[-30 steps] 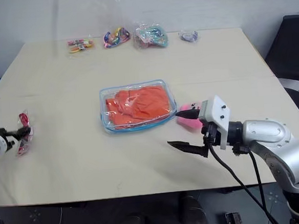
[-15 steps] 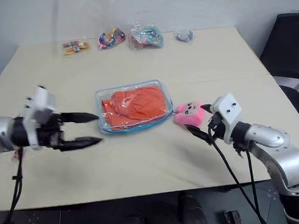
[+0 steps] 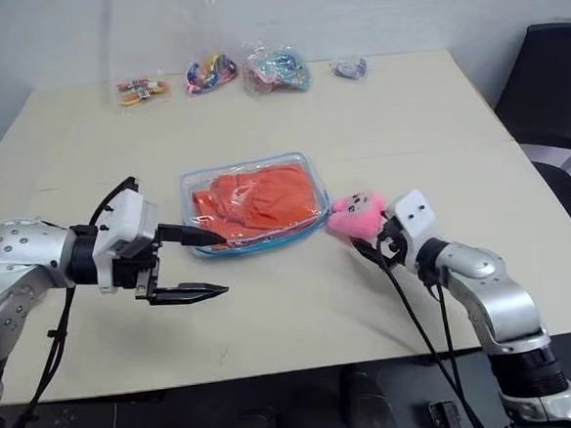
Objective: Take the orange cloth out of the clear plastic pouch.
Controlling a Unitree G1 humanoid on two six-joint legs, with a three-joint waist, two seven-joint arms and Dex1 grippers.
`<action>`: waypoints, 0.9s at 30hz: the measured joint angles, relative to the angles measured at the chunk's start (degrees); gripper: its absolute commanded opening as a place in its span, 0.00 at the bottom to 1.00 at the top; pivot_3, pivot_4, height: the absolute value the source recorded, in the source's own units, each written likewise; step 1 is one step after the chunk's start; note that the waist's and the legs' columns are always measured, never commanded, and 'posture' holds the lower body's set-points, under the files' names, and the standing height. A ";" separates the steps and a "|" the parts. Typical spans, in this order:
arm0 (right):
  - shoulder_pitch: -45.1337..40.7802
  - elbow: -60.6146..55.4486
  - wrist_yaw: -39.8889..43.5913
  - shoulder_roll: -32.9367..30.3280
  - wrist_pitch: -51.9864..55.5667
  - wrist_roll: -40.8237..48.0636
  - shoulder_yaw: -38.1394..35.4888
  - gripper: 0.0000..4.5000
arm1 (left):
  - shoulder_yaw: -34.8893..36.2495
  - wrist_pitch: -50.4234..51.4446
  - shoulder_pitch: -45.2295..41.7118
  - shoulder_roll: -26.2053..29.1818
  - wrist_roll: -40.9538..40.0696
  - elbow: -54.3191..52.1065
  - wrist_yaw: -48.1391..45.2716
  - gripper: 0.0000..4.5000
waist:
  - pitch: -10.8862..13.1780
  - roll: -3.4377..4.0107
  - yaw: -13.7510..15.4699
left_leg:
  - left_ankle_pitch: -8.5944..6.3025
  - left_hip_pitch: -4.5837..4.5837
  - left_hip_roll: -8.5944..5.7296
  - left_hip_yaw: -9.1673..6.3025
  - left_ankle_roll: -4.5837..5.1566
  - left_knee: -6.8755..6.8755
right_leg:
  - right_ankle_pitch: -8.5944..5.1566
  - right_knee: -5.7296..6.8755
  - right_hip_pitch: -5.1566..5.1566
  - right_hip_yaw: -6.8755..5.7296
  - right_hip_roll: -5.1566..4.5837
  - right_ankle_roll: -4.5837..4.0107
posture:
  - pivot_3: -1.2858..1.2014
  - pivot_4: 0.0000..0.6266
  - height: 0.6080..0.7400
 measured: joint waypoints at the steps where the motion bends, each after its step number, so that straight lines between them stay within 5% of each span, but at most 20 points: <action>1: -0.01 0.04 0.16 0.12 -0.27 -0.05 0.06 0.65 | 0.00 -0.01 0.03 0.00 0.04 0.03 0.13 0.87 | 0.00 0.00 0.01 | 0.00 -0.01 0.00 -0.02 0.00 0.00 | 0.00 0.00 0.00 -0.01 0.00 0.00 | 0.52 0.24 1.00; 9: 4.07 -3.77 1.96 -0.35 0.02 0.78 -0.48 0.03 | 0.09 -0.17 1.32 0.01 0.24 0.10 0.77 0.87 | 0.00 0.00 0.12 | -0.01 -0.03 0.02 -0.05 0.01 -0.02 | 0.00 -0.01 -0.01 -0.03 0.00 0.00 | 0.52 0.24 1.00; 19: 9.23 -20.33 5.38 -3.52 13.21 13.97 -3.19 0.01 | -0.28 -1.76 -1.06 -0.39 1.11 2.72 0.43 0.87 | 0.02 0.03 0.09 | -0.02 -0.09 0.03 -0.04 0.03 -0.03 | 0.00 -0.01 0.03 0.00 0.02 -0.01 | 0.52 0.24 1.00; 27: 5.93 -20.53 2.76 -1.91 16.71 12.35 5.72 0.01 | -2.97 -1.97 -3.14 -1.58 1.68 3.69 -0.18 0.87 | 0.02 0.03 0.27 | -0.02 -0.05 -0.01 -0.06 0.05 -0.01 | -0.01 -0.02 -0.02 -0.02 0.02 -0.01 | 0.52 0.24 1.00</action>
